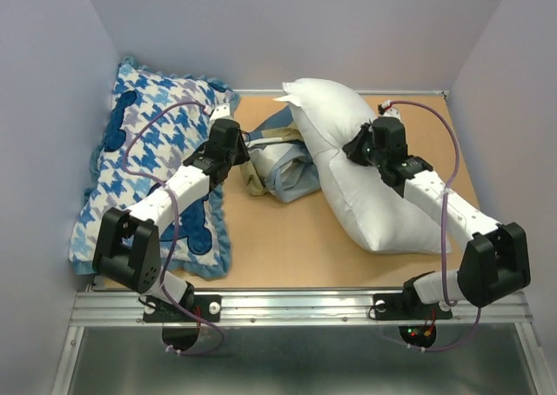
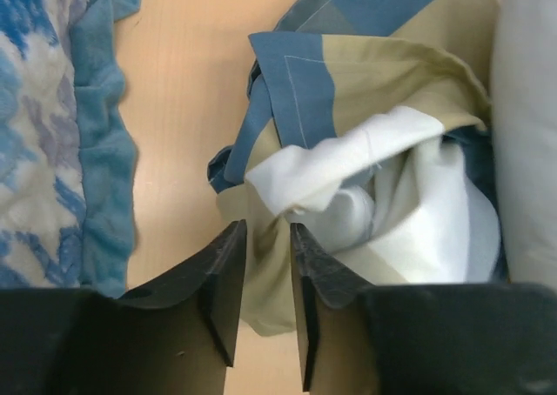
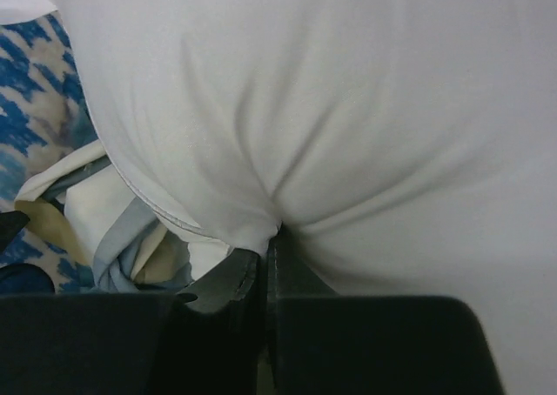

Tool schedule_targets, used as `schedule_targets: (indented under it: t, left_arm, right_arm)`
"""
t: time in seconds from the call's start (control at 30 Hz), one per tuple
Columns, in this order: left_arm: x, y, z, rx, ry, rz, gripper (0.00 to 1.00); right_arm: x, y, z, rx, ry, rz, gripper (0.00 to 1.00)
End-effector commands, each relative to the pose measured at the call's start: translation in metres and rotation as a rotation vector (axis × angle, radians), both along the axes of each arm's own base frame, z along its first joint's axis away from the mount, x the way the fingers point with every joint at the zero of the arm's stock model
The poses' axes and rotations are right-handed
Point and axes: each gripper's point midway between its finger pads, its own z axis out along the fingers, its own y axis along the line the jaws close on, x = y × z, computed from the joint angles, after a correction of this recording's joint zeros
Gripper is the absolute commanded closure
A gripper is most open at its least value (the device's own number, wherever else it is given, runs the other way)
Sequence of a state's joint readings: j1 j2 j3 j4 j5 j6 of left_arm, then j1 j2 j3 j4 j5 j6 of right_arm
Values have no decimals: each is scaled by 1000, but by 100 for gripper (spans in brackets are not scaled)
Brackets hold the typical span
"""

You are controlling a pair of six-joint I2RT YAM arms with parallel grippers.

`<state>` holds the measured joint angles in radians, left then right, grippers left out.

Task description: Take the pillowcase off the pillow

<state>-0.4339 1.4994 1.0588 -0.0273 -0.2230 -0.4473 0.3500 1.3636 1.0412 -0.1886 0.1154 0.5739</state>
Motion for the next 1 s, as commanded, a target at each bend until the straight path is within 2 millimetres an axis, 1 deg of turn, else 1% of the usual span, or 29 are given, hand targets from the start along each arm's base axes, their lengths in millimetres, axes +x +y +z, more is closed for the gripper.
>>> schedule_targets:
  t: [0.0,0.03,0.07,0.1,0.13,0.17,0.2,0.23,0.3,0.33,0.37,0.43,0.47,0.5,0.57,0.63,0.67,0.7,0.77,0.8,0.83,0.87,0.9,0.97]
  left_arm:
    - [-10,-12,52,-70,-145,-69,58]
    - [-13,-13,58,-71,-160,-79,53]
    - [-15,-11,63,-67,-171,-73,47]
    - [-21,-9,76,-77,-200,-68,45]
    - [-23,-4,81,-70,-214,-52,45]
    - [-26,-1,87,-72,-230,-47,42]
    - [-30,2,102,-78,-265,-48,41]
    - [-32,4,108,-81,-278,-47,41]
    - [-39,6,125,-89,-296,-50,41]
    - [-43,6,127,-87,-287,-65,41]
    - [-49,7,138,-91,-308,-80,41]
    - [-58,6,148,-106,-330,-109,41]
    - [-62,7,154,-111,-345,-120,41]
    - [-71,10,165,-122,-380,-123,41]
    - [-79,15,171,-115,-403,-127,40]
    - [-92,22,187,-126,-448,-128,40]
    - [-92,23,185,-123,-443,-127,40]
    - [-98,24,188,-125,-452,-139,39]
    - [-102,24,191,-125,-458,-151,40]
    - [-106,25,193,-129,-463,-155,39]
    - [-108,25,193,-128,-467,-162,39]
    - [-110,25,193,-129,-468,-167,39]
    - [-113,27,195,-134,-478,-165,39]
    - [-117,30,200,-143,-496,-160,39]
  right_arm:
    - [2,2,-36,17,40,4,93]
    - [3,3,-31,16,27,12,78]
    - [3,4,-23,21,10,22,69]
    - [5,7,-10,27,-19,38,61]
    - [3,10,6,44,-51,61,44]
    - [2,13,18,59,-74,77,36]
    - [-3,22,40,95,-107,125,28]
    - [-6,26,49,112,-122,151,17]
    - [-13,34,71,154,-148,202,4]
    - [-18,34,83,163,-168,212,0]
    - [-21,35,89,168,-178,220,0]
    - [-29,31,105,169,-197,219,0]
    - [-32,30,108,166,-203,219,0]
    - [-35,28,112,165,-212,219,0]
    - [-42,24,117,160,-214,210,0]
    - [-56,13,136,168,-263,179,0]
    - [-55,11,133,163,-257,165,0]
    - [-63,3,143,163,-288,140,0]
    - [-71,-4,151,158,-313,122,0]
    - [-74,-7,150,152,-315,114,0]
    - [-82,-11,156,150,-334,107,0]
    - [-84,-17,158,140,-346,84,0]
    - [-86,-20,154,134,-342,75,0]
    - [-93,-28,158,123,-363,47,0]
